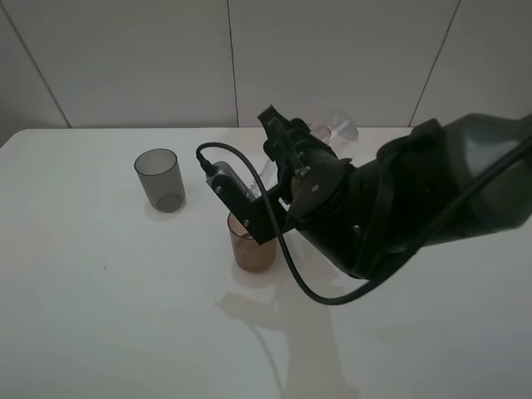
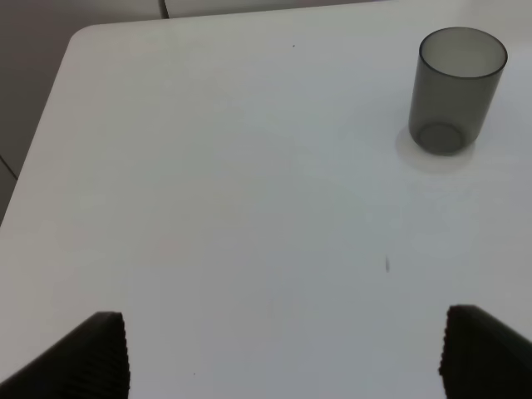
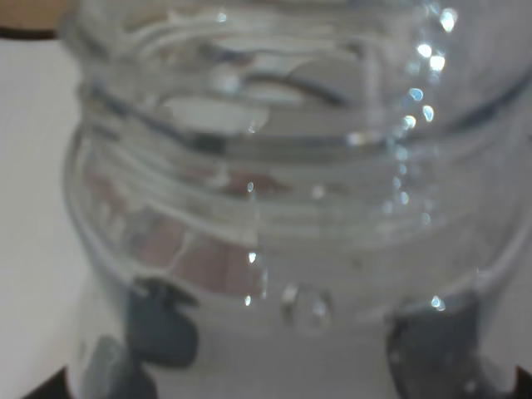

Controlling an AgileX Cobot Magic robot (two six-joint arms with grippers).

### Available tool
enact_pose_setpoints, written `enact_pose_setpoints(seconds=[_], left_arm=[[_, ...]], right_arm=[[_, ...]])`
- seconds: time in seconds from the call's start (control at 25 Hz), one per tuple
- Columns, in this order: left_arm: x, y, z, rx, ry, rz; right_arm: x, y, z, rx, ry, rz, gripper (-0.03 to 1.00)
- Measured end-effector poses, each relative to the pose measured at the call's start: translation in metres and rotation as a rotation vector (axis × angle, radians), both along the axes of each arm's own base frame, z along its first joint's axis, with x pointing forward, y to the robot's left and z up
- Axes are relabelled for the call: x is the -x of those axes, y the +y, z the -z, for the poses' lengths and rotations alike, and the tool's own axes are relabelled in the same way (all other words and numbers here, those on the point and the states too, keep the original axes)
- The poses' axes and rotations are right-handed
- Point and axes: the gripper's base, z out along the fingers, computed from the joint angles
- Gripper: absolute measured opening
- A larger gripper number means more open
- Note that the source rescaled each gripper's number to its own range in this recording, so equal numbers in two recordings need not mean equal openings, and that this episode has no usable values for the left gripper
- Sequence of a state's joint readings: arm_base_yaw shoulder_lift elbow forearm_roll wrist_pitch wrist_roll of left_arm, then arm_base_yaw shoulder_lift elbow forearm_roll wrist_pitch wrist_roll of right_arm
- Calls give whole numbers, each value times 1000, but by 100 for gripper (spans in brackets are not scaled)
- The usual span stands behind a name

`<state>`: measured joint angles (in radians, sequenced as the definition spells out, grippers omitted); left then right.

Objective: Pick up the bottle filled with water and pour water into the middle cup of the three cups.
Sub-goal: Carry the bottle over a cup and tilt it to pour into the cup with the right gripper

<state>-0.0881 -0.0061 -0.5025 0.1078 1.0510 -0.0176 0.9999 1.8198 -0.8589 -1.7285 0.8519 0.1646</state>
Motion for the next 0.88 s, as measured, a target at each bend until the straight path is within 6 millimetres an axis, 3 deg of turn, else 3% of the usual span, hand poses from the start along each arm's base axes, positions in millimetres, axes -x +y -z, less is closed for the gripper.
enact_pose_setpoints(seconds=[0.16, 0.32, 0.64, 0.76, 0.88], left_arm=[[0, 0, 0, 0, 0, 0], [0, 0, 0, 0, 0, 0], [0, 0, 0, 0, 0, 0], [0, 0, 0, 0, 0, 0], [0, 0, 0, 0, 0, 0]], right_arm=[[0, 0, -2, -8, 0, -3, 3], [-2, -9, -19, -122, 56, 28, 3], [-8, -53, -51, -725, 370, 332, 3], [-9, -62, -51, -882, 444, 409, 3], [-9, -75, -37, -1058, 541, 475, 3]])
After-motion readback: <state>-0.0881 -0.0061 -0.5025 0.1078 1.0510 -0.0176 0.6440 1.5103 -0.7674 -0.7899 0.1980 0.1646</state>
